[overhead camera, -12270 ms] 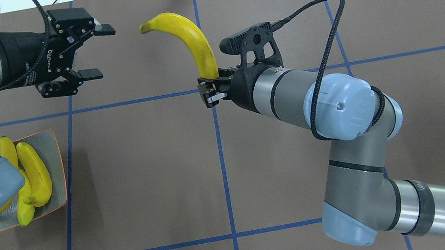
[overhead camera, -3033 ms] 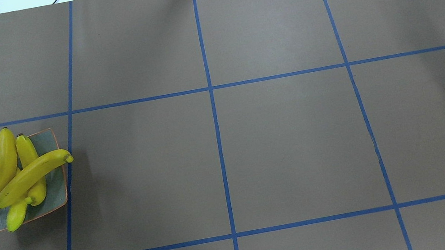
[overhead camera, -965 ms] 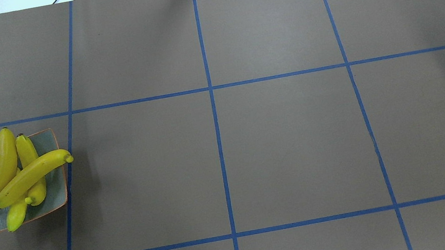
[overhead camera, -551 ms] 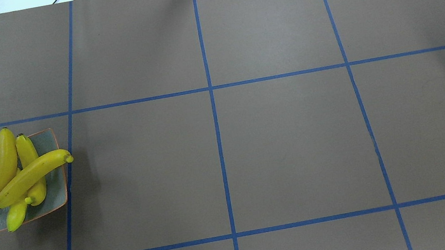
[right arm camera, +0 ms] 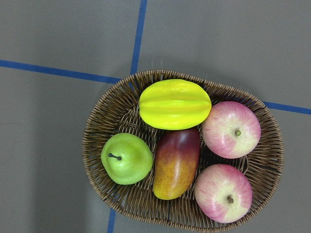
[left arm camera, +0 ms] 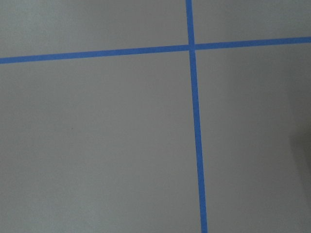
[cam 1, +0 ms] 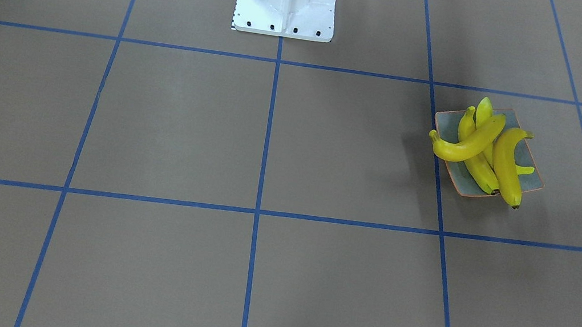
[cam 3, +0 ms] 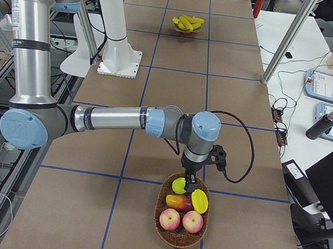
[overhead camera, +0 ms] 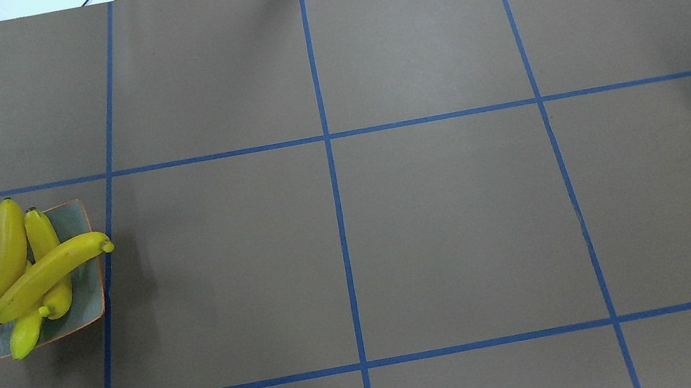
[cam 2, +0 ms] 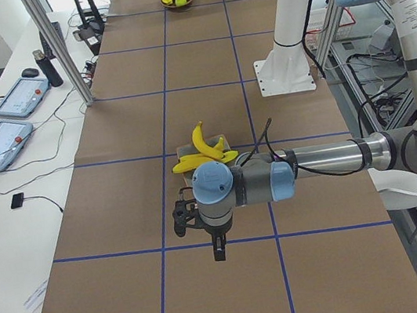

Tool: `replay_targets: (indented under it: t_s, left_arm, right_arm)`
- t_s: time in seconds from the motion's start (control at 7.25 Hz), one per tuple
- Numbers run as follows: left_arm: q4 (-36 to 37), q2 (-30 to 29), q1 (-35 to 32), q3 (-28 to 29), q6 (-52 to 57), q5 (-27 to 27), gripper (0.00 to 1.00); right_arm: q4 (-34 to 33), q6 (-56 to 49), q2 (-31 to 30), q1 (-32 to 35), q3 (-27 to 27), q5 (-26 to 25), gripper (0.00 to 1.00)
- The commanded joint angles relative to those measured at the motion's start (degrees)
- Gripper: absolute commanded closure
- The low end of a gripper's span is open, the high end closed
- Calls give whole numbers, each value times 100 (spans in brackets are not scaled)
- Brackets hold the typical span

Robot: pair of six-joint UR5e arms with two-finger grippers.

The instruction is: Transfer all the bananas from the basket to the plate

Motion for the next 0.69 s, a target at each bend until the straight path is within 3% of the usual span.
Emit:
replay_targets:
  t_s: [0.0,0.55]
  left_arm:
    - [3,25,2,18,0,0,0]
    - [3,17,2,1,0,9,0]
  right_arm:
    - [239,-7,-40,0,1,24,0]
    - [354,-59,-49,0,106,121,0]
